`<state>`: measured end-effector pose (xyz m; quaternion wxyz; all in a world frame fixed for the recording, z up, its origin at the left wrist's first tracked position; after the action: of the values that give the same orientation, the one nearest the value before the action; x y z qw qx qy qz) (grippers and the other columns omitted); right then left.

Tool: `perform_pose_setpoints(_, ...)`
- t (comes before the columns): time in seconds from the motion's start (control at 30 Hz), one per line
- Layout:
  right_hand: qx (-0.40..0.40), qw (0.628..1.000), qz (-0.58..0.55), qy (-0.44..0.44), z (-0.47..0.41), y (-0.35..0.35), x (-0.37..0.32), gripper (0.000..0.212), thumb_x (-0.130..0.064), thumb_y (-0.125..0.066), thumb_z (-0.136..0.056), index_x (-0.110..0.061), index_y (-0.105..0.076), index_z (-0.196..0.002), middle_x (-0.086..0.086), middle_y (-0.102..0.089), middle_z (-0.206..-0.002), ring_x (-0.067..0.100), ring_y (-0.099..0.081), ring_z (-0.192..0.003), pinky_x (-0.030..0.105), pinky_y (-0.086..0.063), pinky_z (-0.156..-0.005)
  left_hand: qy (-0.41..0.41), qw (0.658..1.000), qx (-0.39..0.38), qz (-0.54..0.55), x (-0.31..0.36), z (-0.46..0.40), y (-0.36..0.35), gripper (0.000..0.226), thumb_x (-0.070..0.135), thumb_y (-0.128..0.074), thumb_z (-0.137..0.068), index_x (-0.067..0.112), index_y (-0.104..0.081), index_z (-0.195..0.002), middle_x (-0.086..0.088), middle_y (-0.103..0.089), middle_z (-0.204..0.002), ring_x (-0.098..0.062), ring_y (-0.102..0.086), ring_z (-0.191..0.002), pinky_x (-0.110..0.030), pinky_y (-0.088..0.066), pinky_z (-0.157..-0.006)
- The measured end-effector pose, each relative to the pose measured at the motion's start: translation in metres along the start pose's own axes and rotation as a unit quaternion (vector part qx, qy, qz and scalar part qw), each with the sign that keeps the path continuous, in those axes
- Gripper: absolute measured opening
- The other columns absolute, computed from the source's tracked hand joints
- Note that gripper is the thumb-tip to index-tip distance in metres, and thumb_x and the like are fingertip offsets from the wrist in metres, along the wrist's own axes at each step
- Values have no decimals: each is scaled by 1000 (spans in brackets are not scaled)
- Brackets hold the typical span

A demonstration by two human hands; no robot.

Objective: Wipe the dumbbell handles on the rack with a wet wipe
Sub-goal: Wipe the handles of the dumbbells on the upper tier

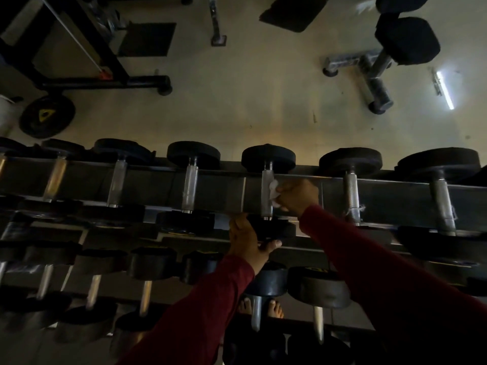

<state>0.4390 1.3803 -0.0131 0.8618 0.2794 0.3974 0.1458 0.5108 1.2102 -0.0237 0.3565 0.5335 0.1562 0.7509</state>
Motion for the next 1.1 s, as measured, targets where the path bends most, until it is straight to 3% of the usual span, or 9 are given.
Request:
perform_pose_setpoints(0.07,-18,995,89,36,11,-4,10,14,-27,-70,-89,-21,-73,-100,-4,-72,-100,4,-61,-81,15,-43,-65,-1,1000,8,6,-3,-1,-2,91,41,-86,-64,25,-26,-129,3,-28,-129,-18,-40,-124,-38,-44,-105)
perform_pose_setpoints(0.17,15,992,99,72,16,-10,11,10,-28,-70,-88,-22,-74,-96,-9,-72,-96,-1,-58,-76,8,-33,-61,1,1000,13,25,-6,-2,-5,93,39,-88,-61,29,-25,-127,7,-27,-126,-19,-42,-122,-38,-46,-103)
perform_pose_setpoints(0.3,164,981,23,98,3,-8,-12,12,-20,-71,-87,-26,-71,-77,-11,-69,-75,-2,-57,-62,1,-32,-56,-9,1000,12,11,-6,-3,-4,89,41,-86,-63,18,-31,-130,11,-22,-118,-17,-38,-121,-35,-43,-106)
perform_pose_setpoints(0.4,216,964,12,158,-2,-7,-24,12,-11,-68,-88,-20,-76,-89,-2,-74,-82,5,-63,-65,5,-45,-61,-20,1000,7,-9,-5,-2,-2,83,44,-84,-66,15,-34,-125,4,-26,-121,-18,-40,-119,-34,-42,-105)
perform_pose_setpoints(0.47,176,950,71,246,5,-9,-23,17,-7,-63,-91,-18,-74,-97,-1,-74,-95,5,-65,-76,22,-58,-77,-19,1000,4,-10,-6,-3,-1,83,43,-85,-66,15,-34,-125,2,-28,-122,-18,-40,-119,-33,-43,-105)
perform_pose_setpoints(0.57,13,910,223,350,23,-11,-14,27,-13,-65,-91,-24,-70,-115,-3,-66,-124,9,-62,-112,26,-48,-101,-19,1000,6,-3,-6,-3,-1,89,43,-86,-65,17,-31,-130,2,-27,-126,-18,-39,-122,-33,-42,-106)
perform_pose_setpoints(0.67,-35,879,279,385,18,-3,-22,24,-18,-68,-89,-23,-73,-112,-1,-66,-121,15,-61,-112,25,-46,-98,-19,1000,9,-9,-3,-1,1,90,44,-85,-65,16,-29,-130,1,-29,-129,-18,-39,-122,-34,-41,-106)
perform_pose_setpoints(0.87,16,824,409,391,-4,-2,-46,22,-13,-61,-92,-24,-70,-109,3,-64,-115,21,-59,-108,36,-53,-91,-21,1000,2,-19,1,2,5,95,45,-84,-66,15,-25,-135,-4,-30,-134,-21,-38,-125,-33,-39,-108)
perform_pose_setpoints(1.1,-53,945,225,230,24,10,-25,29,-5,-60,-91,-21,-71,-112,1,-68,-120,14,-64,-107,20,-48,-84,-5,999,-17,-40,5,2,10,102,46,-83,-67,12,-22,-141,-10,-31,-140,-28,-38,-129,-39,-38,-109)
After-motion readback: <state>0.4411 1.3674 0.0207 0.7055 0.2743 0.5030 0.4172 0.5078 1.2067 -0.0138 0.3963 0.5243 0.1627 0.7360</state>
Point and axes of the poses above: each hand's wrist, its own z-axis away from the middle knuckle, its own y-axis out of the back of the hand, x = y × z, the point moved 1 cm from there along -z, towards the middle knuckle
